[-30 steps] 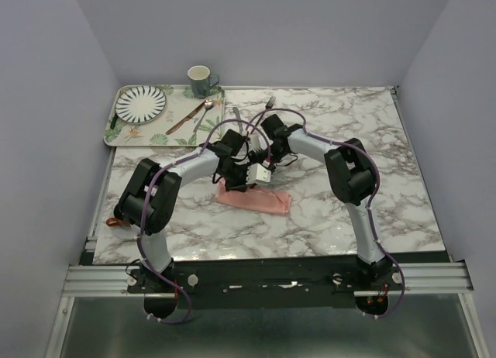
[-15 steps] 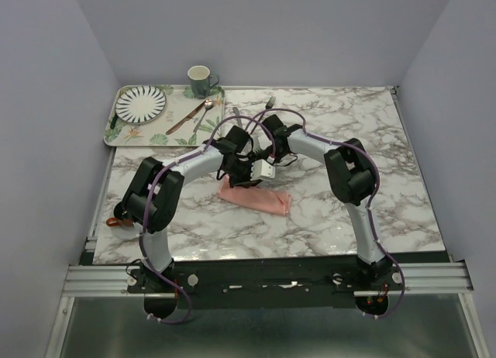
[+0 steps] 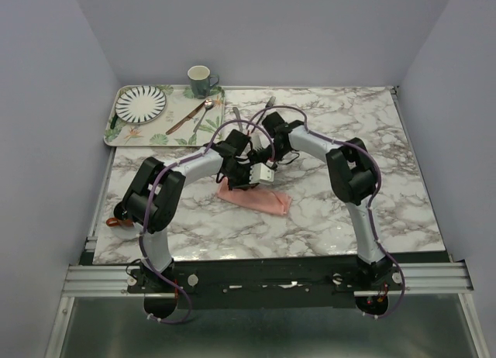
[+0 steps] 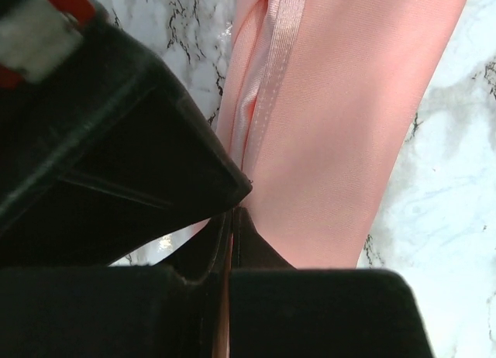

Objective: Fold the napkin into a case and place the utensils inside
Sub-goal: Smooth out the smaller rectangle-folded napkin at the center of the board, then turn over the smaller rectangle-folded napkin at the center of the board, then smooth out the smaller rectangle-folded napkin at the center of the board, then move the smaller rectangle-folded napkin to the center of the board, then move the knife to the center of the board.

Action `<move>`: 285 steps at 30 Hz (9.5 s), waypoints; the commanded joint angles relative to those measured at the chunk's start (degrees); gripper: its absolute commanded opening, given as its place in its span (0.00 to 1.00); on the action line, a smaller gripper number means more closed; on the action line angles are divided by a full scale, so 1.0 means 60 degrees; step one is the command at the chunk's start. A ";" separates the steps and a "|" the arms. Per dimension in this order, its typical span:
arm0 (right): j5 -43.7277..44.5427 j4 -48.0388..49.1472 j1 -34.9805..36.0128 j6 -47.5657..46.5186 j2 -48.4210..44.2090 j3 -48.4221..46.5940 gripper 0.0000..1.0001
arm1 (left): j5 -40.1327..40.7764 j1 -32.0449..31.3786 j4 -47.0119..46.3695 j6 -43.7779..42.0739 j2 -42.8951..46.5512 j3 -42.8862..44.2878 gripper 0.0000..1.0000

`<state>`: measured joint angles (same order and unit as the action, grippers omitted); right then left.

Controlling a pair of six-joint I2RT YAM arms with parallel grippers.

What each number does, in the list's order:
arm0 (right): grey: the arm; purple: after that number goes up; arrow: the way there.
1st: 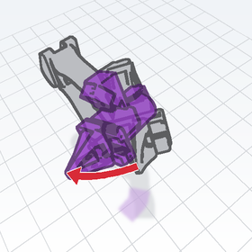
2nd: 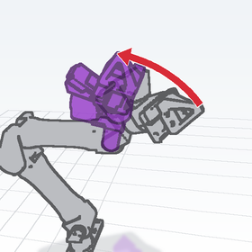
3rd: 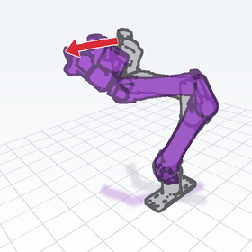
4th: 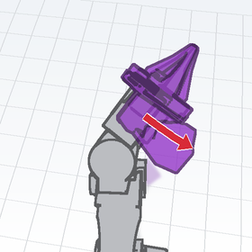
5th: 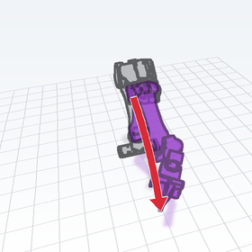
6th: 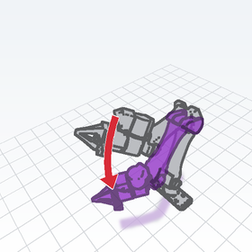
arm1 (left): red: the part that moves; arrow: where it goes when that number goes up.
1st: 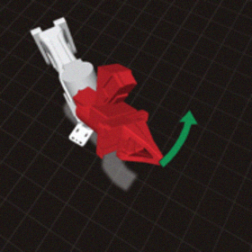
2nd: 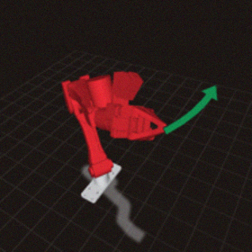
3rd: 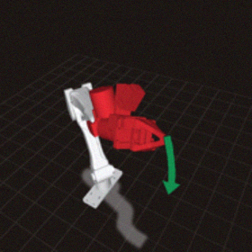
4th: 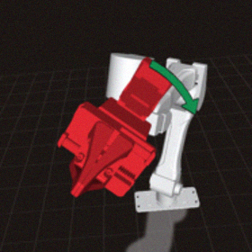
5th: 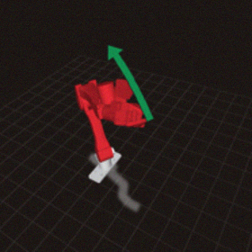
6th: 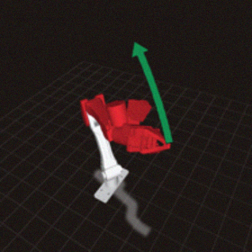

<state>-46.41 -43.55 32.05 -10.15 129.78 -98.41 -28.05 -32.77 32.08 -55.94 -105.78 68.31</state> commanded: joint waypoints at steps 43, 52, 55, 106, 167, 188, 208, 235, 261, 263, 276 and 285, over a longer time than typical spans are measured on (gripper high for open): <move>0.1436 -0.1429 -0.0127 -0.1252 -0.0153 -0.0225 0.01 | -0.1299 0.1344 -0.0950 0.3593 0.1265 0.0289 0.47; 0.3193 -0.1150 -0.0186 -0.2247 -0.1384 0.0010 0.01 | -0.1623 0.2547 -0.1230 0.5397 0.2073 0.0363 0.52; 0.3896 -0.0887 -0.0186 -0.2658 -0.1677 -0.0019 0.00 | -0.1609 0.2810 -0.1288 0.5690 0.2029 0.0318 0.51; 0.6556 0.4434 0.2804 -0.2631 -0.6907 0.6091 0.96 | -0.2691 0.3984 -0.0719 0.6569 0.1768 0.0302 0.47; 0.1087 -0.2147 -0.2193 -0.1955 -0.0943 0.0271 0.84 | -0.0043 0.2270 0.1746 0.5544 -0.0066 0.0597 0.37; -0.0058 0.0768 -0.0889 0.0973 -0.3480 0.5342 0.89 | -0.0759 0.0380 0.0441 0.7638 -0.3171 0.3878 0.35; 0.3179 0.0095 -0.2237 -0.0254 -0.7375 0.5094 1.00 | 0.4434 0.1537 -0.0162 1.0774 -0.1468 0.6233 0.51; 0.4513 -0.0901 -0.3335 -0.0799 -0.7289 0.4244 1.00 | 0.5965 0.1859 0.0411 1.1668 -0.6657 1.1305 0.66; 0.4015 -0.1706 -0.4009 -0.0842 -0.6249 0.2838 1.00 | 0.5132 0.1785 0.2460 1.2531 -0.6762 1.0018 0.13; 0.3942 -0.1750 -0.4024 -0.1061 -0.6248 0.2779 1.00 | 0.4925 0.1800 0.2593 1.2590 -0.6207 0.9198 0.06; 0.2785 -0.1311 -0.4009 -0.1018 -0.6161 0.2691 1.00 | 0.4470 0.1713 0.1835 1.2388 -0.2690 0.5140 0.00; 0.0911 -0.1326 -0.4009 -0.0271 -0.4902 0.1930 1.00 | 0.4955 0.1434 0.0896 1.1009 -0.1033 0.3132 0.00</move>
<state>-32.75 -51.90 8.16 -14.52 96.73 -83.50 0.45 -23.64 40.60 14.76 -116.68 90.67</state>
